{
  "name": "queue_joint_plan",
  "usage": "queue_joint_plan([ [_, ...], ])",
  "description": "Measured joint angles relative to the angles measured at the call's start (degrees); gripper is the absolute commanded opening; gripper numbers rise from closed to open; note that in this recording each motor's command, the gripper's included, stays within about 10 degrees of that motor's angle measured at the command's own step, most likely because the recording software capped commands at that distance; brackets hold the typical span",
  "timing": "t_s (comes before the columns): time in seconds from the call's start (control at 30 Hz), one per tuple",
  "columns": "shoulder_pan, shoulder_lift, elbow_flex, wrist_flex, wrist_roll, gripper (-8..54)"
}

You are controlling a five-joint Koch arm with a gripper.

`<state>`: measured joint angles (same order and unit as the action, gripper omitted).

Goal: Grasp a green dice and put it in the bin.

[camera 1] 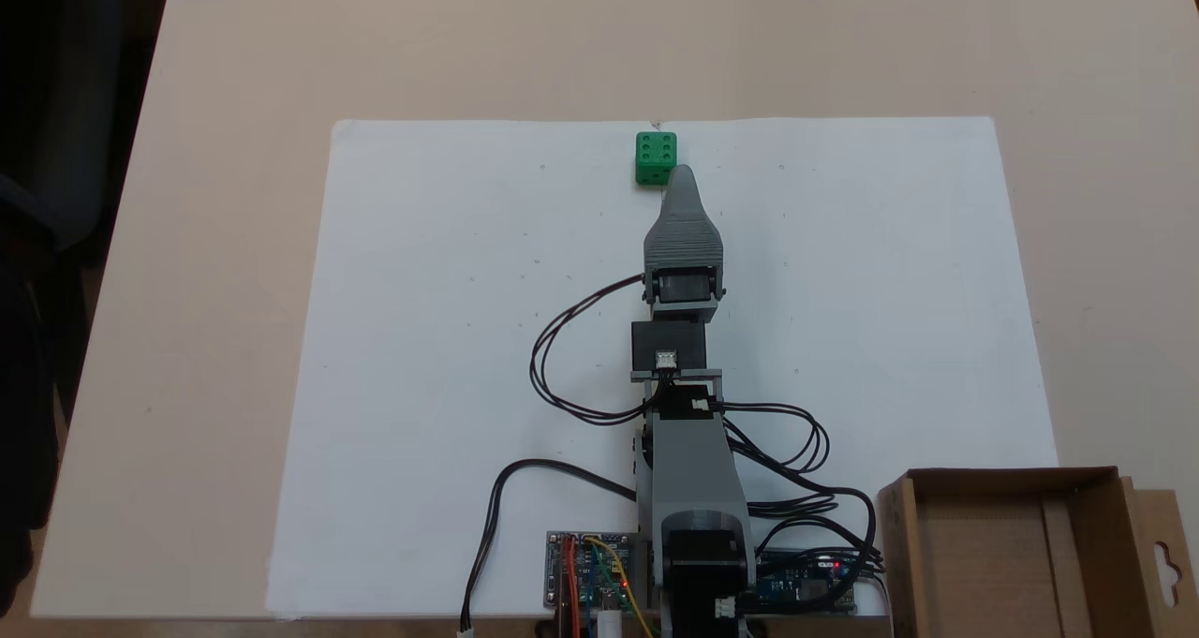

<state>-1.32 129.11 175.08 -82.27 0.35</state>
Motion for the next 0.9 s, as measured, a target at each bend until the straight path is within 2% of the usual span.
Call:
queue_joint_plan([
  [0.17, 2.6, 0.0, 0.0, 7.8, 0.0, 43.1],
  [0.57, 2.7, 0.0, 0.0, 7.8, 0.0, 43.1],
  [0.73, 2.6, 0.0, 0.0, 8.3, 0.1, 41.3],
  [0.9, 2.6, 0.0, -3.6, 22.9, 0.0, 41.5],
])
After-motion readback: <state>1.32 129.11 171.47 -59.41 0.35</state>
